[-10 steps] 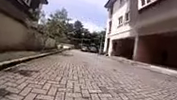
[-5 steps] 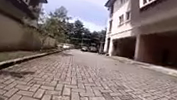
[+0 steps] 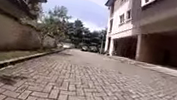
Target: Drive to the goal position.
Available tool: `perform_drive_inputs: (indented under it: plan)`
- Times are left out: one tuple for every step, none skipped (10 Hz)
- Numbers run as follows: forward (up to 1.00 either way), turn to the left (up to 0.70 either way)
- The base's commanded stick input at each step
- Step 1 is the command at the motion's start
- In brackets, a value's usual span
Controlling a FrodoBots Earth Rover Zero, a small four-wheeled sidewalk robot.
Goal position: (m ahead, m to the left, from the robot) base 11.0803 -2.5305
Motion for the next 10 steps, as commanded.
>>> perform_drive_inputs:
  plan:
    - [0.5,0.0]
    - [0.5,0.0]
    - [0.5,0.0]
    - [0.5,0.0]
    - [0.5,0.0]
    - [0.5,0.0]
    - [0.5,0.0]
    - [0.5,0.0]
    - [0.5,0.0]
    - [0.5,0.0]
